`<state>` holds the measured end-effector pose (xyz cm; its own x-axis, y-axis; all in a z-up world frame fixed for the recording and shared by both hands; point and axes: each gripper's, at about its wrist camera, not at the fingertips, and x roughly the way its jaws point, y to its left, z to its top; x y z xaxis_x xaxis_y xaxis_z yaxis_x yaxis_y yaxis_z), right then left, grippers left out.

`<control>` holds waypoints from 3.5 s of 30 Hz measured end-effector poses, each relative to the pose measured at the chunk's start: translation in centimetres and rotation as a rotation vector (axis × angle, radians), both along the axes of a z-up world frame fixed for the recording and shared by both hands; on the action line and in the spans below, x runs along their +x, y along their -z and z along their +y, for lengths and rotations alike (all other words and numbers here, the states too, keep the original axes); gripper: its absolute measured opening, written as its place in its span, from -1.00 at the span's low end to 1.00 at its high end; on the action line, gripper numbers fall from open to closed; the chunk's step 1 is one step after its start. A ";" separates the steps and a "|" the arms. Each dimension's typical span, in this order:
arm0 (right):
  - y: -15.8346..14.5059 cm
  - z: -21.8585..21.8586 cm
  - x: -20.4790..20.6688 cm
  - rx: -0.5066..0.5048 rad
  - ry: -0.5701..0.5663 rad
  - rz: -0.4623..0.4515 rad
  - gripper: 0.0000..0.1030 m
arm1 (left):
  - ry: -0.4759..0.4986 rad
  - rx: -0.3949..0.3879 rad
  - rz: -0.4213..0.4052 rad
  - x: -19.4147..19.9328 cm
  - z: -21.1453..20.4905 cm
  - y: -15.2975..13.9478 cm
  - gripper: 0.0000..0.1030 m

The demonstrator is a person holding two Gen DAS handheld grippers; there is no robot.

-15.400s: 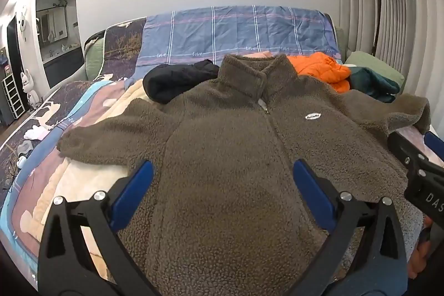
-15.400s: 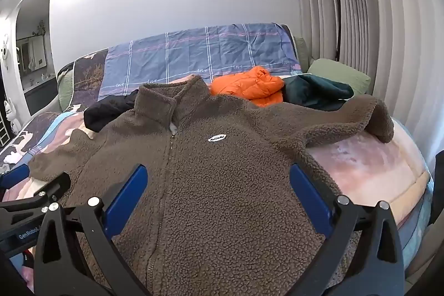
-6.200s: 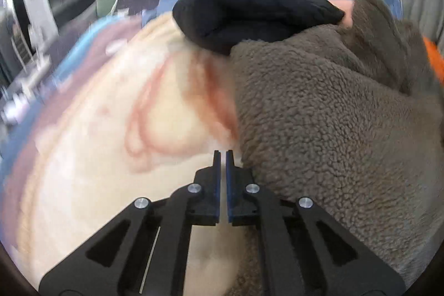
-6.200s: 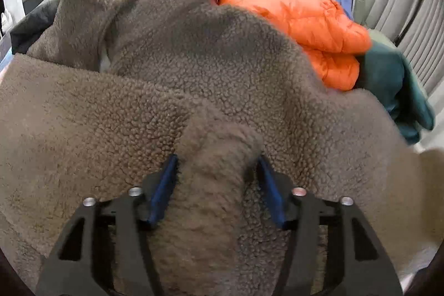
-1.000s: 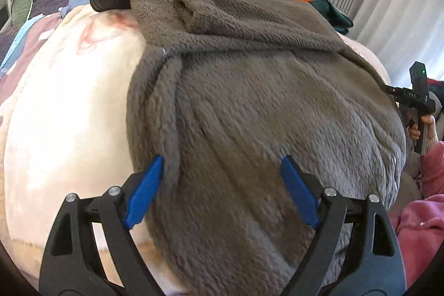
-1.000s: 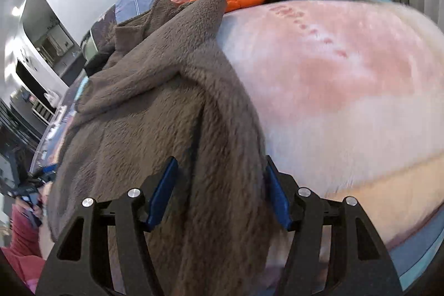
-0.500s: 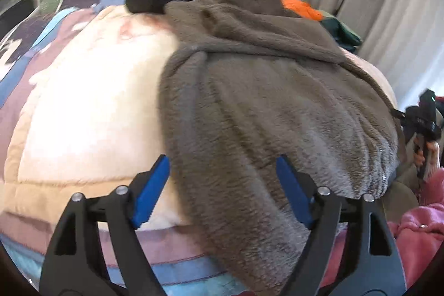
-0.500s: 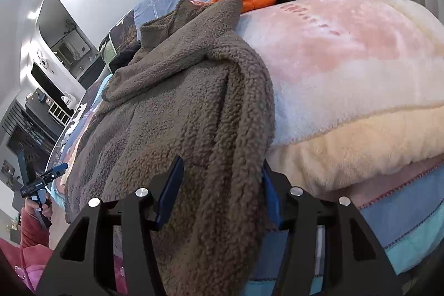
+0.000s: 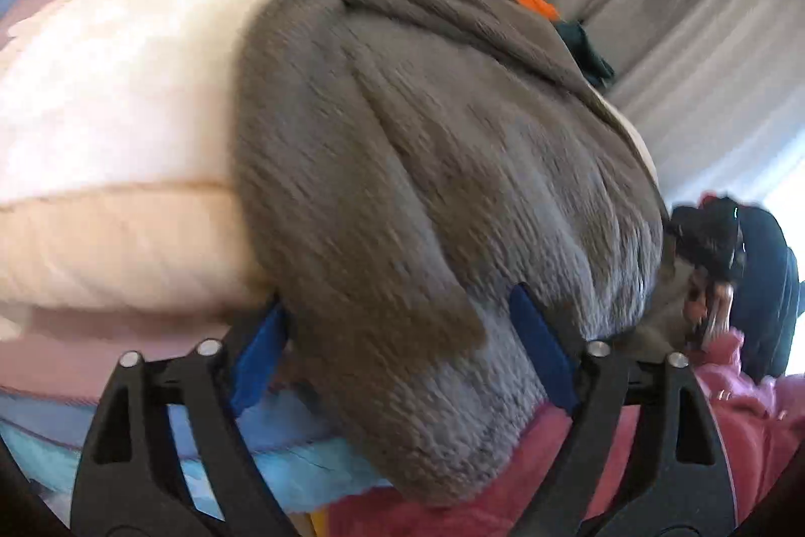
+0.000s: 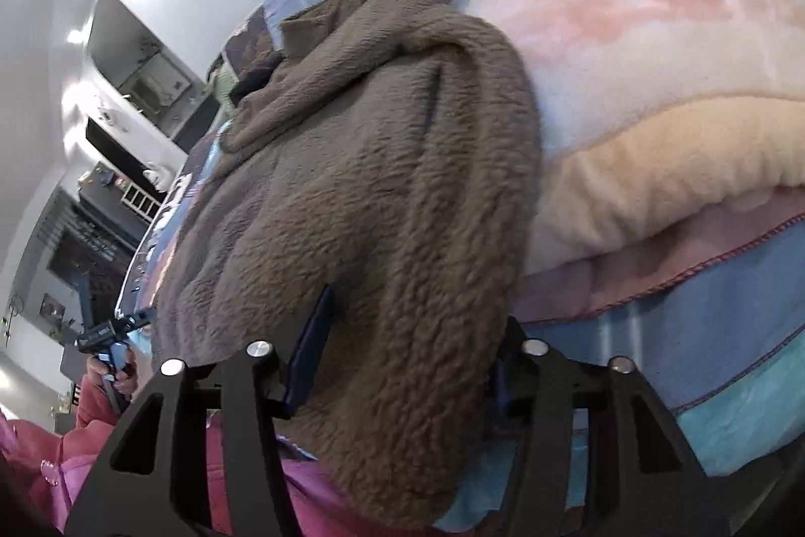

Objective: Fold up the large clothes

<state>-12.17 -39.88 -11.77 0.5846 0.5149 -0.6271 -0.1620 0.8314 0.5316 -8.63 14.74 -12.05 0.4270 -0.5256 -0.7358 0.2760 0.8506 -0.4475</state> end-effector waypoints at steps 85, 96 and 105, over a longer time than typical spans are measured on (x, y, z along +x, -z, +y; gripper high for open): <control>-7.0 10.2 36.0 -0.598 0.054 -0.022 -0.64 | 0.100 0.302 -0.105 32.4 -12.9 -7.2 -0.60; 0.5 3.6 43.0 -0.397 0.215 0.223 -0.62 | -0.063 0.581 -0.158 41.4 -12.7 -3.4 0.50; -2.3 -0.6 40.8 -0.170 0.227 0.130 -0.04 | -0.143 0.271 -0.141 40.4 -6.8 -6.5 0.52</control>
<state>28.66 -40.45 -9.42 0.5817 0.2618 -0.7701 0.0979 0.9173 0.3859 31.80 7.94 -5.56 0.5894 -0.2466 -0.7693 0.1884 0.9680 -0.1659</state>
